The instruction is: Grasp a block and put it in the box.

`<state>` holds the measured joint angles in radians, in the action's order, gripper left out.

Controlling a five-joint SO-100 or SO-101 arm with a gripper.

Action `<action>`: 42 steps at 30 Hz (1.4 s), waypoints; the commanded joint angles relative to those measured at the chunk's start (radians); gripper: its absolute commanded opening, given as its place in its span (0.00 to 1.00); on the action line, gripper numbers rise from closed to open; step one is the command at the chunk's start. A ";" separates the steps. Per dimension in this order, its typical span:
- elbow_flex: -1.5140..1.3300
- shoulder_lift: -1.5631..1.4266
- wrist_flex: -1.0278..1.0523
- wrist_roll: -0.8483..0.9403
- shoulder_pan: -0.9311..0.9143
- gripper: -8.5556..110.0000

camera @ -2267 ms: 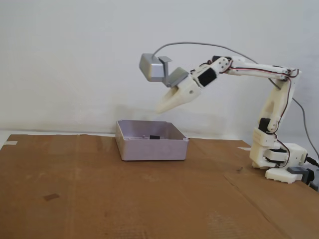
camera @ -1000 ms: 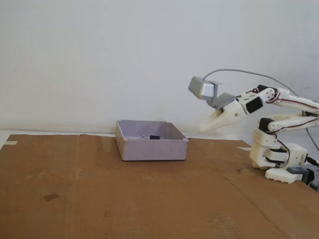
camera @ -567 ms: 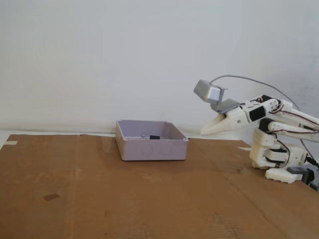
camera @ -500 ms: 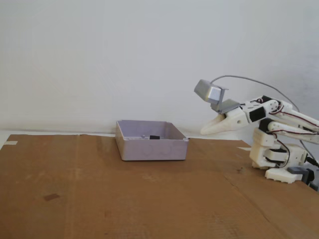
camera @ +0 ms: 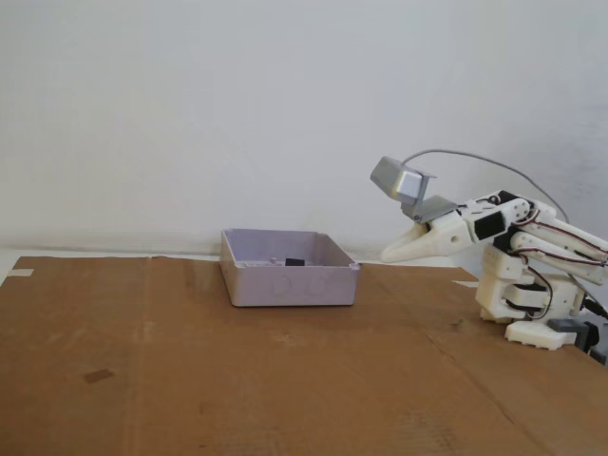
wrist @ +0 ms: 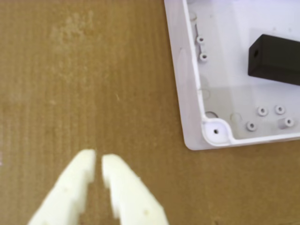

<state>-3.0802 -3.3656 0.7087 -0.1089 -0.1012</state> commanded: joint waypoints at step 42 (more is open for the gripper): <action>-0.066 -0.040 0.784 0.003 0.170 0.07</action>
<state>-3.1017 -3.3763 1.3192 -0.0997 0.0614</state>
